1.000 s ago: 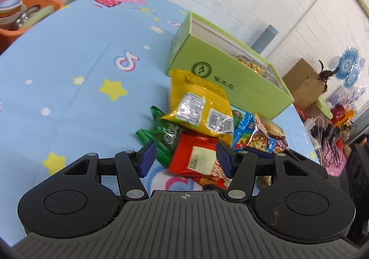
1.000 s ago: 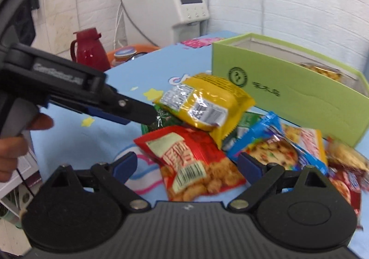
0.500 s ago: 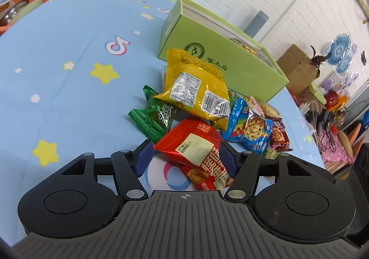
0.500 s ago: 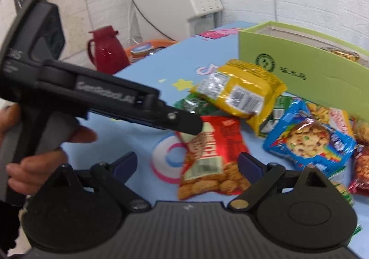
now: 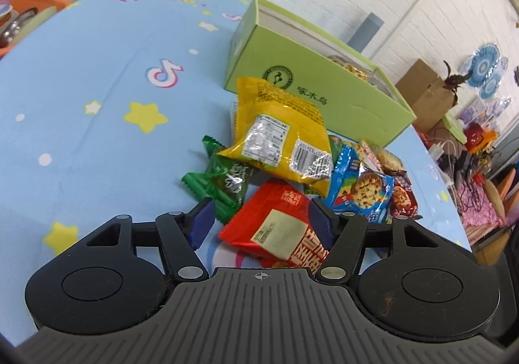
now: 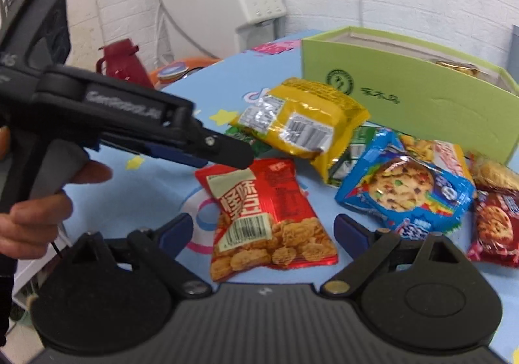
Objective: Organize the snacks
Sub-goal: 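Lower the left gripper toward the red-and-white snack bag, then close the left gripper on the red-and-white snack bag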
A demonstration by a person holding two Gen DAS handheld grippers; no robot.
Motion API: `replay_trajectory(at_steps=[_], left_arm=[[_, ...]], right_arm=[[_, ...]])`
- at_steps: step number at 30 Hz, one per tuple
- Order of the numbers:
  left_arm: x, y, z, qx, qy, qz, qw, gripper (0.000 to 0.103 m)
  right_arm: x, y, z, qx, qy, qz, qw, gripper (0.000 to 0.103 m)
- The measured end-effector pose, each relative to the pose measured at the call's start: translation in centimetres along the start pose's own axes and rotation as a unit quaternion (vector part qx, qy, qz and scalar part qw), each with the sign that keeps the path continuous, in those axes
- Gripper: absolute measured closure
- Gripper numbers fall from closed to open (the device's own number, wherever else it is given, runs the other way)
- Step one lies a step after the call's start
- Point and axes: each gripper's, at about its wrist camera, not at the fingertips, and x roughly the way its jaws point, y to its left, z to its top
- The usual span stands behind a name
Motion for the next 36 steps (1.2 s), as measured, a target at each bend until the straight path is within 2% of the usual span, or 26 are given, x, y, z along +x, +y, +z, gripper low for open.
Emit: replay_trajectory(at_steps=[3, 5, 8, 9, 12, 15, 20, 24, 26, 30, 31, 33, 36], left_arm=[[0.5, -0.5, -0.2, 0.011, 0.010, -0.007, 0.9999, 0.053], [0.6, -0.7, -0.5, 0.019, 0.016, -0.008, 0.9997, 0.053], [0.2, -1.0, -1.3, 0.016, 0.029, -0.023, 0.9992, 0.053], [0.0, -1.1, -1.6, 0.018, 0.032, -0.028, 0.9989, 0.053], [-0.4, -2.0, -2.7, 0.027, 0.041, -0.037, 0.9981, 0.053], [-0.6, -3.4, -3.7, 0.052, 0.055, -0.051, 0.9958, 0.051], [-0.6, -3.4, -2.5, 0.053, 0.034, -0.026, 0.9977, 0.048], [0.5, -2.9, -1.8, 0.047, 0.042, -0.029, 0.9976, 0.048], [1.3, -2.9, -2.0, 0.047, 0.055, -0.036, 0.9968, 0.053], [1.4, -3.5, -3.2, 0.073, 0.033, -0.037, 0.9961, 0.061], [1.4, -3.8, -3.4, 0.076, 0.031, -0.033, 0.9961, 0.068], [1.4, -4.2, -3.6, 0.069, 0.045, -0.050, 0.9953, 0.086], [0.8, -5.0, -3.8, 0.078, 0.041, -0.056, 0.9945, 0.090]], right_arm=[[-1.8, 0.5, -0.9, 0.010, -0.002, -0.017, 1.000, 0.010], [-2.6, 0.8, -1.4, 0.023, 0.001, 0.004, 1.000, 0.010], [-2.4, 1.3, -2.0, 0.036, 0.015, 0.063, 0.997, 0.010], [-2.0, 1.5, -2.1, 0.034, 0.020, 0.065, 0.997, 0.010], [-1.6, 1.4, -2.3, 0.016, 0.023, 0.029, 0.999, 0.010], [-1.9, -0.1, -2.3, 0.032, 0.018, 0.022, 0.999, 0.010], [-2.6, -1.1, -2.0, 0.037, 0.002, -0.002, 0.999, 0.010], [-2.4, -1.1, -1.7, 0.023, -0.015, -0.013, 1.000, 0.010], [-2.0, -1.1, -1.9, 0.023, -0.016, -0.024, 0.999, 0.016], [-1.3, -1.2, -2.5, 0.041, -0.022, -0.028, 0.999, 0.020], [-1.2, -0.9, -2.4, 0.039, -0.021, -0.022, 0.999, 0.021], [-1.0, -0.3, -2.1, 0.039, -0.019, -0.004, 0.999, 0.024], [-1.5, -0.4, -1.9, 0.043, -0.023, 0.007, 0.999, 0.027]])
